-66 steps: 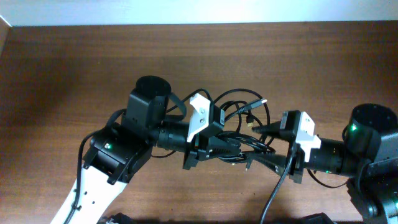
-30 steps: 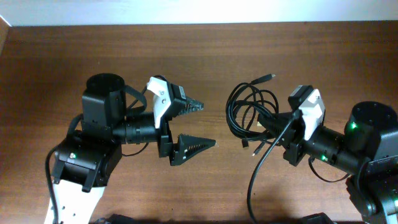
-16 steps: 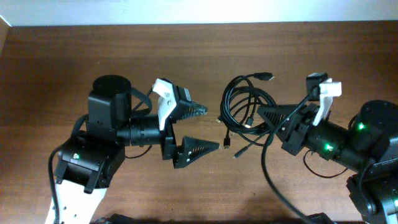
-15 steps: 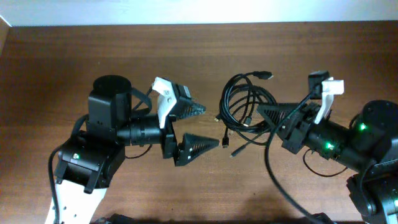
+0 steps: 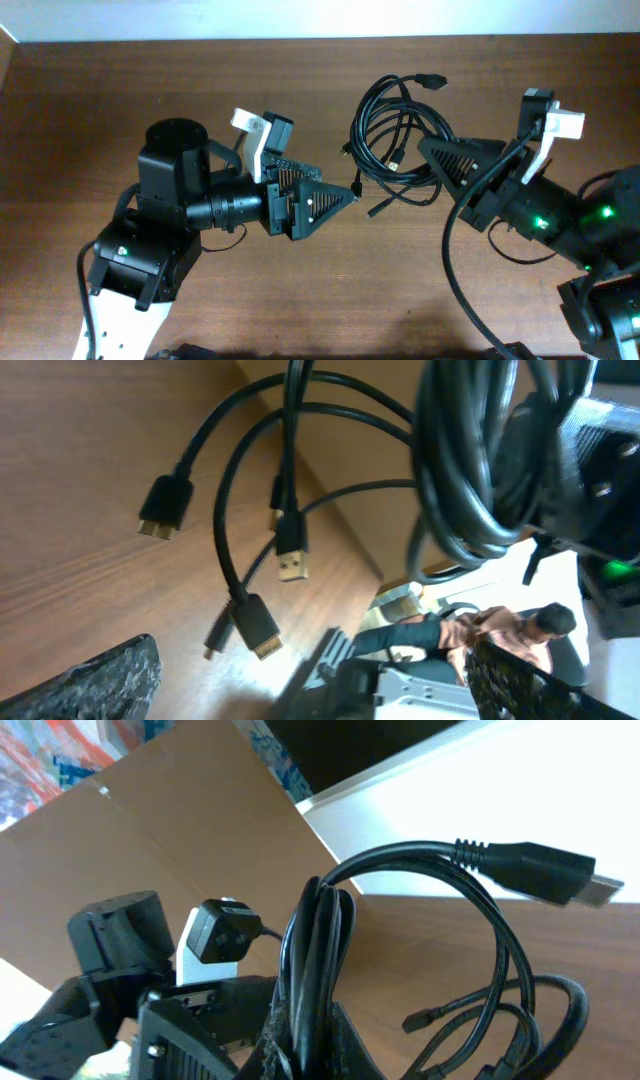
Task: Untangle cables
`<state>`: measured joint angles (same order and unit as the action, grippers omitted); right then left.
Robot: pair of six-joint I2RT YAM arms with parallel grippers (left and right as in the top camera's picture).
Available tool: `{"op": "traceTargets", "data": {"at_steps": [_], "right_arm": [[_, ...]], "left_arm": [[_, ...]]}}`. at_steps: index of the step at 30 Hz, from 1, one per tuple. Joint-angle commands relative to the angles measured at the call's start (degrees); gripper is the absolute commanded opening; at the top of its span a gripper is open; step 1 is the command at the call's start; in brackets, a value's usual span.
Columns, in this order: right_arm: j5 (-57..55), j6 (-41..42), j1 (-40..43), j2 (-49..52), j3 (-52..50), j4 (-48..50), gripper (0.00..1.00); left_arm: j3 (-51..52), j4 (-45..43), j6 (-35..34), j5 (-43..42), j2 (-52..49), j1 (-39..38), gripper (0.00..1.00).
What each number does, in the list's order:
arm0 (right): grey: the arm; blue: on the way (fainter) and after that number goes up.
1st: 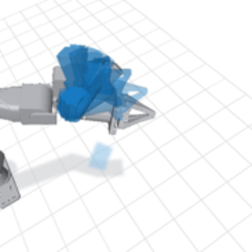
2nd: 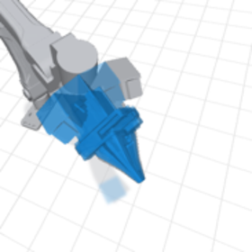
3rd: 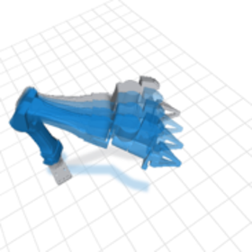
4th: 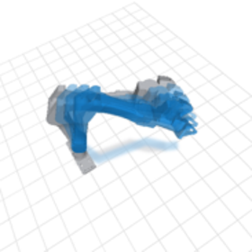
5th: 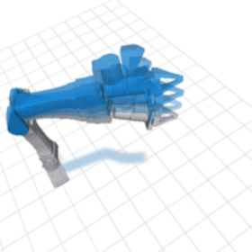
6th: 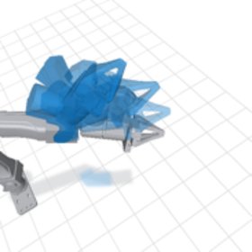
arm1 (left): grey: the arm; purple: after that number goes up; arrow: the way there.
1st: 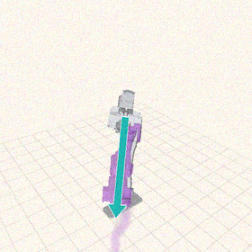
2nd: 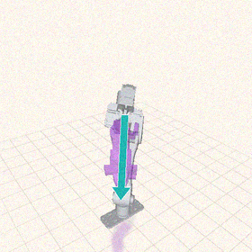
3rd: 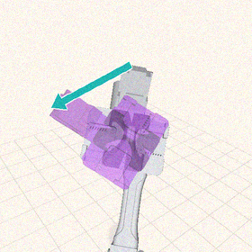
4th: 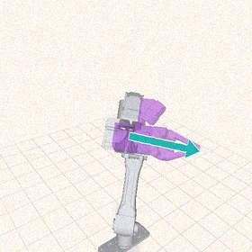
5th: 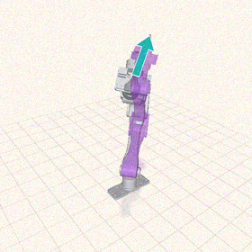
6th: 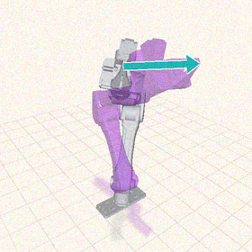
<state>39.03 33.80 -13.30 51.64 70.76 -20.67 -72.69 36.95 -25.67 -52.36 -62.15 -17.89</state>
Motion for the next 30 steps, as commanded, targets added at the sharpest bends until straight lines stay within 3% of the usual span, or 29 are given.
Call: {"op": "traceTargets", "data": {"at_steps": [1,6,10,14,18,22,27,30], "right_arm": [[-3.8,-4.5,0.2,1.0,0.3,0.8,0.04],[-3.0,-7.2,0.2,3.3,0.3,2.2,0.04],[-2.2,-8.5,0.2,4.2,0.3,3.0,0.04],[-2.2,-8.6,0.2,4.1,0.3,3.0,0.04],[-0.4,-9.8,0.2,4.1,0.3,3.0,0.04],[1.8,-9.8,0.2,4.1,0.3,3.0,0.04],[5.4,-9.8,0.2,4.1,0.3,2.9,0.04],[5.4,-9.8,0.2,4.1,0.3,2.9,0.04]], "left_arm": [[-0.1,-2.6,-4.9,-3.2,-0.1,-1.2,0.99],[-0.1,-8.3,-14.9,0.0,-0.2,-4.5,0.99],[-0.1,-8.5,-28.9,8.4,-0.2,-7.4,0.99],[-0.1,-9.4,-33.0,15.4,-0.3,-10.0,1.0],[-0.1,-10.9,-37.9,20.1,-0.4,-11.9,0.79],[-0.1,-11.9,-38.2,22.5,-1.2,-13.0,0.77],[-0.1,-16.5,-38.2,22.4,-3.3,-13.5,0.65],[-0.1,-16.8,-41.0,21.9,-4.5,-13.9,0.4]]}}
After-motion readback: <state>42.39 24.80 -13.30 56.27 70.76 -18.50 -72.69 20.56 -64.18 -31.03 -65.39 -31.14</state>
